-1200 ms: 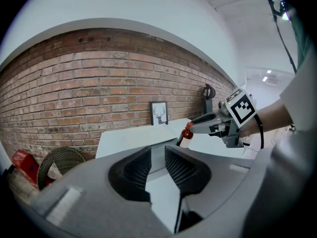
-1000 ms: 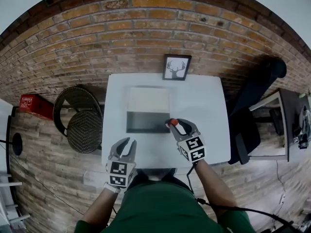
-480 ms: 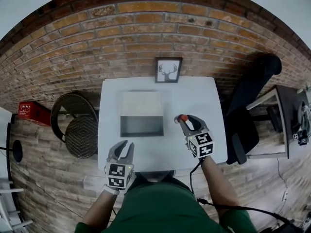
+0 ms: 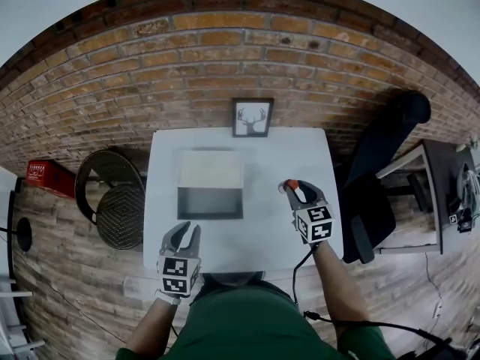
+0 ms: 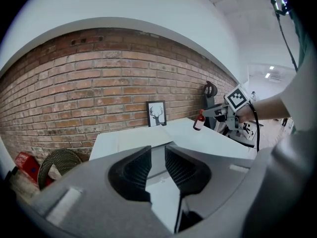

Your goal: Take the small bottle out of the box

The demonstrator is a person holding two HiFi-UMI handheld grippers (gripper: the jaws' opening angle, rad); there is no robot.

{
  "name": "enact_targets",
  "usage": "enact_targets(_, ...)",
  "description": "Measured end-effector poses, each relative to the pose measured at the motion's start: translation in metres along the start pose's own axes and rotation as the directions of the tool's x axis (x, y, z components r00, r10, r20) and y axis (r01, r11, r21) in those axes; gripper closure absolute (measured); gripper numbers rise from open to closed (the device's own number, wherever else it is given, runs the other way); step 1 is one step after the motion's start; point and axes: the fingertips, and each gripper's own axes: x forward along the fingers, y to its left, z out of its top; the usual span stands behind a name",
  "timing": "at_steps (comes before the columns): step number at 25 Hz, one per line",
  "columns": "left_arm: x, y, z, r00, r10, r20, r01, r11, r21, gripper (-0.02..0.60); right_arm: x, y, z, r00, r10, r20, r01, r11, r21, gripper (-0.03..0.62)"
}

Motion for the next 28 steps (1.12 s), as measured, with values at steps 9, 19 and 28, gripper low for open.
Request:
enact_targets(9, -0.008, -0.008, -0.009, 0.998, 0.064, -0.024, -0.064, 0.998, -0.022, 0.489, 0.009, -0.052, -0.039, 0.996, -0.048, -0.075, 0.049, 0.999, 0.013, 0.461)
enact_targets(19, -0.023, -0.017, -0.022, 0.991, 0.123, -0.054, -0.125, 0.992, -0.032, 0.489, 0.017, -0.076, -0.084, 0.988, -0.063, -0.14, 0.062, 0.998, -0.012, 0.461)
enact_targets(28, -0.027, -0.022, -0.024, 0.991, 0.112, -0.067, -0.117, 0.99, -0.084, 0.489, 0.017, -0.081, -0.105, 0.984, -0.089, -0.155, 0.091, 0.996, 0.004, 0.459)
